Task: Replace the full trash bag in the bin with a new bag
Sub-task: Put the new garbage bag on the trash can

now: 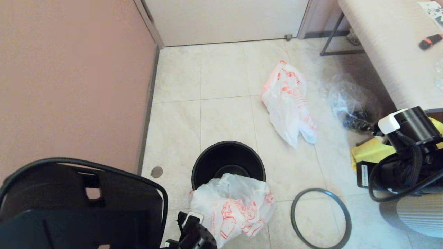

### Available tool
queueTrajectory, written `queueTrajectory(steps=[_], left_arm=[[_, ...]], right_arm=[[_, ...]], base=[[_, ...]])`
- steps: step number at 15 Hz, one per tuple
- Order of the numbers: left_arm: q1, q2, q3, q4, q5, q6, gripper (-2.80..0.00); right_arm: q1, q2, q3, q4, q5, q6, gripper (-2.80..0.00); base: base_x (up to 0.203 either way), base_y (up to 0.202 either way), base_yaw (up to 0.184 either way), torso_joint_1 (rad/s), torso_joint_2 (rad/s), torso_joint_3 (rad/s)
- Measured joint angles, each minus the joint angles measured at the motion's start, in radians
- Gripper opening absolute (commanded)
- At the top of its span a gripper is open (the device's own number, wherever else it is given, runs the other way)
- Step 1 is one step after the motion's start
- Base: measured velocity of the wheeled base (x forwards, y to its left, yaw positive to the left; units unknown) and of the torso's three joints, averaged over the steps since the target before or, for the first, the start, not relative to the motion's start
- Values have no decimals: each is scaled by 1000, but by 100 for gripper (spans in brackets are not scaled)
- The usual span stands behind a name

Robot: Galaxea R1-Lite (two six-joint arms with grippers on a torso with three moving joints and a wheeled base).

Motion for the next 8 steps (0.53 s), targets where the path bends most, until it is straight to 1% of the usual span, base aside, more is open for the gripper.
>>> queueTrajectory(steps=[1,2,4,8], left_arm=[[-16,9,10,-42,-30,3,-280],[-27,15,11,-78,-42,14,-280],[-32,17,-13,-117,-44,57,-280],[-24,-47,-74,-120,-41,107,-280]], right_arm=[[0,0,0,0,0,0,-280],[-1,0,-1,0,0,0,-280],[-2,0,-1,0,0,0,-280],[-4,3,-1,-4,-1,0,-280]], base=[[0,0,0,0,0,0],[0,0,0,0,0,0],[0,0,0,0,0,0],[0,0,0,0,0,0]])
